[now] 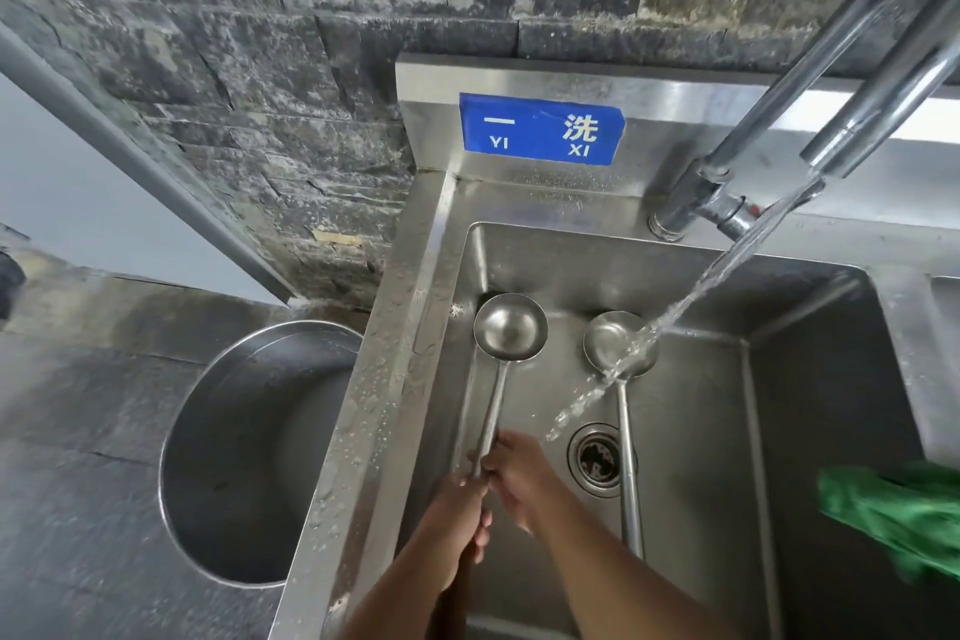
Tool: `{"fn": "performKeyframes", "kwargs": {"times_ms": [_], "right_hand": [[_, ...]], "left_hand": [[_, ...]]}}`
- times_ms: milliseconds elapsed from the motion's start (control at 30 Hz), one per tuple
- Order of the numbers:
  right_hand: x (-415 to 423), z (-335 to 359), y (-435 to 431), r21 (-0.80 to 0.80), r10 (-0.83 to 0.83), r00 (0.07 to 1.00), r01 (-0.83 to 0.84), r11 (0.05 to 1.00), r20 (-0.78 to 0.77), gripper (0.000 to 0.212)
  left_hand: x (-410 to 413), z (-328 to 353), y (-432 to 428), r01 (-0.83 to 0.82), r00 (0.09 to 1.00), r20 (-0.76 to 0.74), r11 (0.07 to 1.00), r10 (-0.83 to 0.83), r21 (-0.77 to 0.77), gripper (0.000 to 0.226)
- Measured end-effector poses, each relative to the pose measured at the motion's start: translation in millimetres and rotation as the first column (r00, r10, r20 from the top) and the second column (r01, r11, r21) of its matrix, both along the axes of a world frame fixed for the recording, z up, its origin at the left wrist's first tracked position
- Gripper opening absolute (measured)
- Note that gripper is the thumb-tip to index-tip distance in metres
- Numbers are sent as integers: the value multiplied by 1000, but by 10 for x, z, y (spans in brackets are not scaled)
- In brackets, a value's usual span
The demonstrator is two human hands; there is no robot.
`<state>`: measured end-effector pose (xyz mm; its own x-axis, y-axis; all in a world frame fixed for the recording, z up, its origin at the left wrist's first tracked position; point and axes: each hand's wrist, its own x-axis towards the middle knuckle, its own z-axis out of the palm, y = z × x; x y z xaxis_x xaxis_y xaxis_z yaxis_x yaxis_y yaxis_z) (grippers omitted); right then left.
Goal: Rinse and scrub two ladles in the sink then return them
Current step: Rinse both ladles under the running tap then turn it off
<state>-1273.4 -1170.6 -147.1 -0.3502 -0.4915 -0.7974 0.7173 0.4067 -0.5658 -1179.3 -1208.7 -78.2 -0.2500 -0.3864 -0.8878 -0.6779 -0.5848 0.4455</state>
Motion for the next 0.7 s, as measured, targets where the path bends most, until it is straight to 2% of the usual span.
{"fn": "performKeyframes", "kwargs": {"times_ms": [167,300,400,467,500,533,600,633,700], "right_hand": [[92,-105,1,100,150,981,-139,985,-122,18],[143,-166,-30,174,265,953,-239,955,-149,21],[175,-173,-66,268,308,915,-237,934,-262,26],[183,-182,-82,281,338,895,-257,925,-292,17],[184,-202,-71,270,342,898,-269,925,-278,15],[168,-180,-49,264,339,903,-270,926,-263,16],[92,-65,49,271,361,890,-288,918,-277,16],[28,-15,128,302,397,852,-300,905,-341,14],[-141,116,357,400,463,754,-288,870,-467,24]], "left_hand": [[39,-172,-33,125,990,85,986,-116,-110,17],[66,-342,-12,221,965,178,961,-191,-165,21],[92,-481,-26,306,940,235,913,-246,-270,23],[114,-517,1,372,921,261,848,-289,-378,18],[143,-521,27,414,908,265,790,-324,-453,19],[181,-547,56,478,878,284,697,-385,-534,32],[229,-528,126,654,745,426,440,-513,-615,65],[229,-487,167,698,685,485,298,-544,-651,72],[237,-473,210,714,582,512,97,-632,-693,71]]}}
